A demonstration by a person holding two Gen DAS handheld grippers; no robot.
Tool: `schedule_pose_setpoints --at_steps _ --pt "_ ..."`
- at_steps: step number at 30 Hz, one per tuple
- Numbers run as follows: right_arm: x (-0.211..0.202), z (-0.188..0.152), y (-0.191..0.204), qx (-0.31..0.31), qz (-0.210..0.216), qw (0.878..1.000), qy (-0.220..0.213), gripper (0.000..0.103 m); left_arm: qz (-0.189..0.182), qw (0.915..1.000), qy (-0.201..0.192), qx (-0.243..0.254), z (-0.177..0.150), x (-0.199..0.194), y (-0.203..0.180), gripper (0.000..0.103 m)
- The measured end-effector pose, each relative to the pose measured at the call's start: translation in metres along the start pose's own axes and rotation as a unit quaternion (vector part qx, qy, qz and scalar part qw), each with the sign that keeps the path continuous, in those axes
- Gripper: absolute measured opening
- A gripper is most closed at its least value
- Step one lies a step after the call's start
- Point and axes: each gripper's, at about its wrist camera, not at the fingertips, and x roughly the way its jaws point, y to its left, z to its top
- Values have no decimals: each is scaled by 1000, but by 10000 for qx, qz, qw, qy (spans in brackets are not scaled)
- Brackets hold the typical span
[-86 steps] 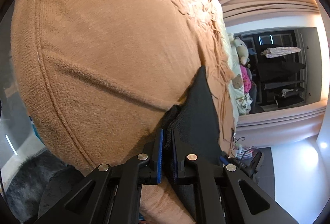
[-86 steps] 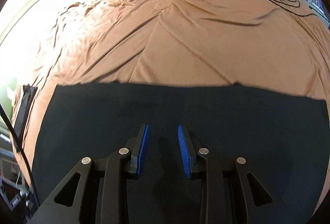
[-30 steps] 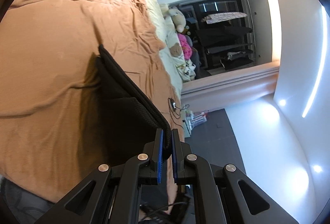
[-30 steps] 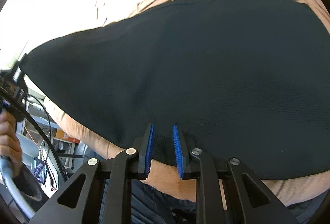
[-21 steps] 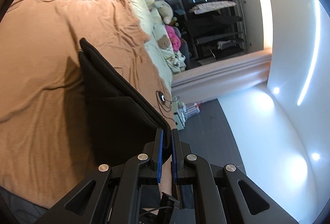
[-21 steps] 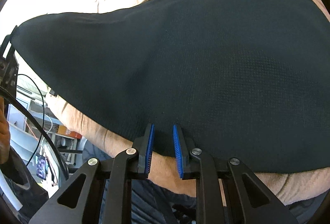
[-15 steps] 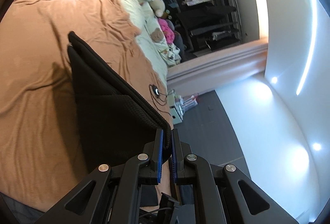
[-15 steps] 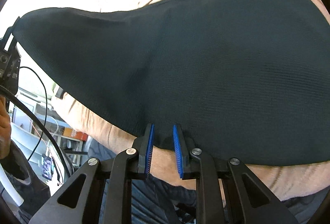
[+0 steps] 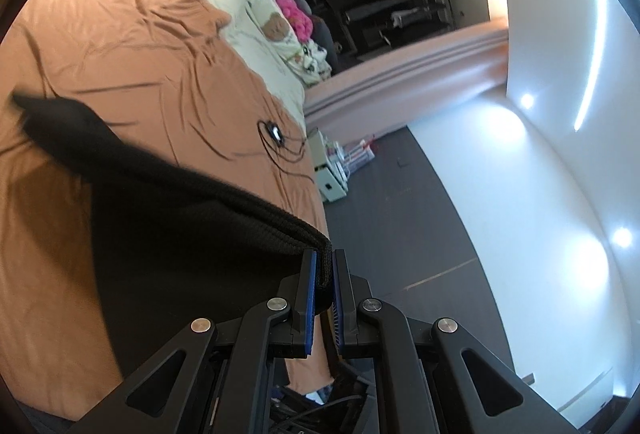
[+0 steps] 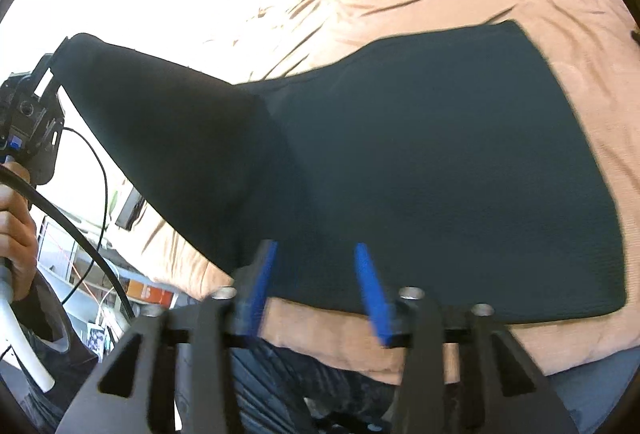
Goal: Fold small clothes
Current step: 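Open the right gripper while the left gripper keeps the shirt lifted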
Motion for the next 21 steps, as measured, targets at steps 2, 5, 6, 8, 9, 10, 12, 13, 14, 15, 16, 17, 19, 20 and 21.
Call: schedule_pose_setpoints --at_steps 2,5,6,8,9,10,12,13,14,15,16,17,19,20,21 --pt "-7 -2 -6 45 8 10000 -63 50 12 9999 104 34 -6 11 -4 7" --pt "-18 -6 -14 135 -3 9998 -164 50 40 9995 297 72 -18 32 -10 7" --pt "-21 -7 -17 177 -1 9997 -194 50 53 9993 353 79 -22 40 -12 7" --pt "-29 -11 -23 252 19 9994 -246 50 66 9989 457 92 -30 51 -14 7" --pt "-33 -13 -28 284 14 9992 -276 50 78 9985 530 112 -36 59 -16 7" --pt "-40 -13 -35 301 8 9991 -297 50 86 9982 583 122 -39 66 -17 7" --pt "-47 -19 -37 326 -8 9989 -330 50 106 9973 718 136 -48 80 -19 7" --pt "-52 -20 -39 349 -6 9988 -342 50 115 9969 769 140 -51 87 -19 7" --pt "-58 -20 -46 376 2 9987 -352 50 133 9962 847 139 -57 95 -18 7" --pt "-61 -22 -48 405 4 9985 -361 50 141 9958 892 137 -59 100 -18 7" --pt "-65 -24 -52 433 3 9984 -366 50 157 9952 957 144 -64 107 -18 7" --pt "-69 -25 -52 461 -3 9982 -373 50 179 9945 1023 150 -69 114 -18 7" --pt "-74 -31 -56 515 -38 9980 -367 50 216 9929 1159 129 -78 128 -16 7" --pt "-79 -31 -59 543 -54 9979 -358 50 230 9919 1244 103 -85 135 -14 7" --pt "-82 -34 -62 580 -74 9977 -343 51 243 9911 1304 88 -89 140 -13 7"
